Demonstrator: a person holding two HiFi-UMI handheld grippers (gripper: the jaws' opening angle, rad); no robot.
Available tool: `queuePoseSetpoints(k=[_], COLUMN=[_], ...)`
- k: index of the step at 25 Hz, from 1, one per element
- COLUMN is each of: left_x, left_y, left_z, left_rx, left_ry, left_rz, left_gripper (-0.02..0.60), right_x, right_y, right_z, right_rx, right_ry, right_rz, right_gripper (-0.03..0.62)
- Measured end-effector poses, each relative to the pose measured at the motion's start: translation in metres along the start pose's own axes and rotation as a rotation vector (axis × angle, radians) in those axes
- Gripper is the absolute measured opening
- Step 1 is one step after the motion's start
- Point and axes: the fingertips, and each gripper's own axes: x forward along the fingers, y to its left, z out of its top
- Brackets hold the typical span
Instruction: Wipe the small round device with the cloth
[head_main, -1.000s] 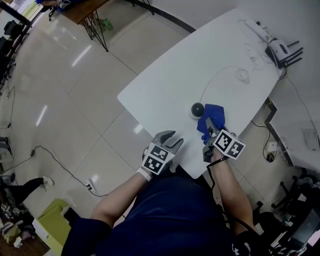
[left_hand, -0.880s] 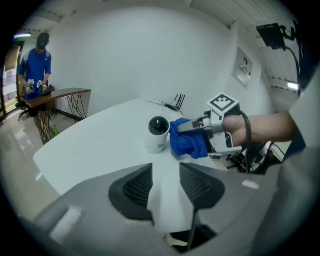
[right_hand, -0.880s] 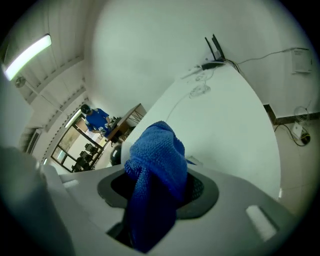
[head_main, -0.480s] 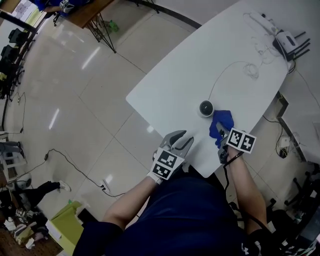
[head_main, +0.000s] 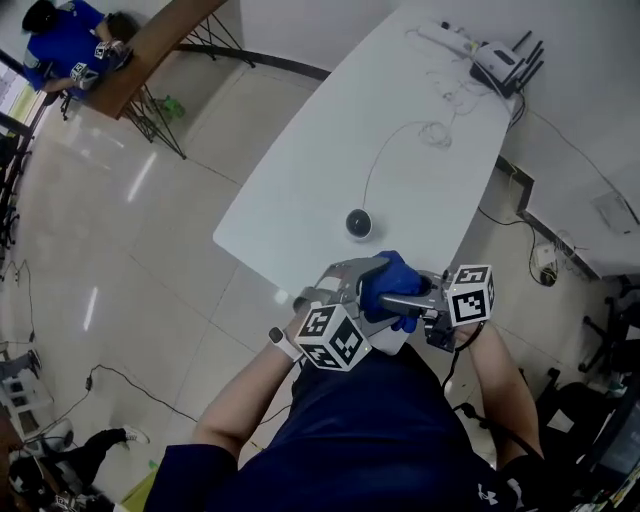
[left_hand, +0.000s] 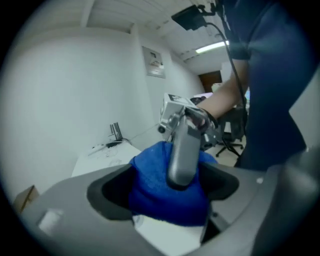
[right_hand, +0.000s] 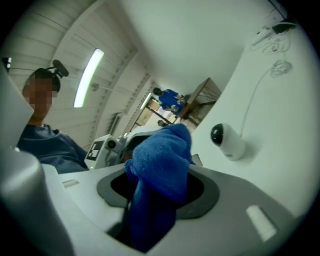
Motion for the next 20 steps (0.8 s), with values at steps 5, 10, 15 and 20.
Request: queuePoseSetpoints(k=[5,10,15,20], left_x=[0.009,-0.015,-0.044,-0.042], left_y=[-0.004,0.019,0.053,0.084], left_z=[0.010,0.028,0.006,-0.062], left_rx=[0.010,-0.319,-0.491,-0.418], left_ry=[-0.046,-0.271,-0.320,-0.051], left_rz=[0.001,0.043,0.132,0.235], left_gripper=[0.339,0.195,0.184,0.190], right_x=[-0.012,-0.029,-0.048,-0.082], right_y=[0.030,0.031,0.017,-0.047], right_z=[0.000,0.008,0.040,0.058], right_rx=[-0.029,0.042,0.098,0.095], right_ry=[-0.042,-0.209,-0.434,-0.562], right_rz=[0.107,0.162,0.125,-0.270], right_gripper=[0.365,0.369,0.342,0.238])
